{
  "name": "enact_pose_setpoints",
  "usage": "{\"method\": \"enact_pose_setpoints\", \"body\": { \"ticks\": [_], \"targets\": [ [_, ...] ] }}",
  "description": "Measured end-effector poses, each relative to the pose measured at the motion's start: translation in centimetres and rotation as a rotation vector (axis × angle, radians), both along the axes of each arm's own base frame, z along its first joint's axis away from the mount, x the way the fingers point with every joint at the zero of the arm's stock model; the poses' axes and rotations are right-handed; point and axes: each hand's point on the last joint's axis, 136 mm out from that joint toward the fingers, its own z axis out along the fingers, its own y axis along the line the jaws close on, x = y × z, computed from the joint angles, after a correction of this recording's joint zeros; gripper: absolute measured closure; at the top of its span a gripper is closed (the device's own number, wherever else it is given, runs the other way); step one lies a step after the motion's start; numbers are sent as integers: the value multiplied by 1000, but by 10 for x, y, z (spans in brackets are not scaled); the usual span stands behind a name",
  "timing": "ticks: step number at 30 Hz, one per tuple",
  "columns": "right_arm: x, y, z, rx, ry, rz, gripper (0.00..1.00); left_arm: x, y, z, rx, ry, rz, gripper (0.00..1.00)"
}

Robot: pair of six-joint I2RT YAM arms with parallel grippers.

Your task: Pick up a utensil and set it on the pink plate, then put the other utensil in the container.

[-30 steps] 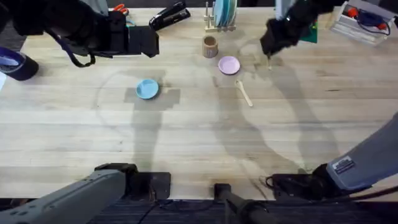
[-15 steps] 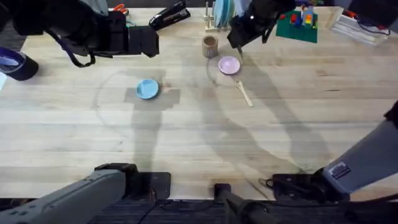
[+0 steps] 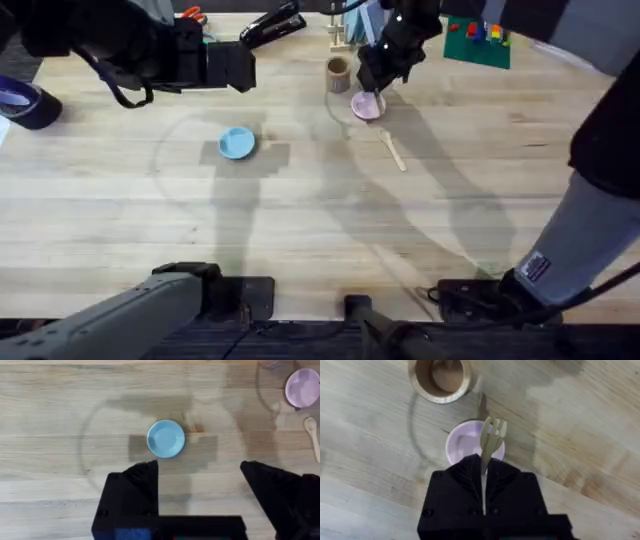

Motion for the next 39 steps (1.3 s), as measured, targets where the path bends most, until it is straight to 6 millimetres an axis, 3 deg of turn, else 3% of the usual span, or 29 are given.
{"method": "enact_pose_setpoints", "body": {
  "ticks": [14,39],
  "targets": [
    [4,2,2,16,-14,-27,973,0,0,0,0,0,0,7],
    [2,3,-22,3,38,-36,973,0,0,0,0,0,0,7]
  ]
}}
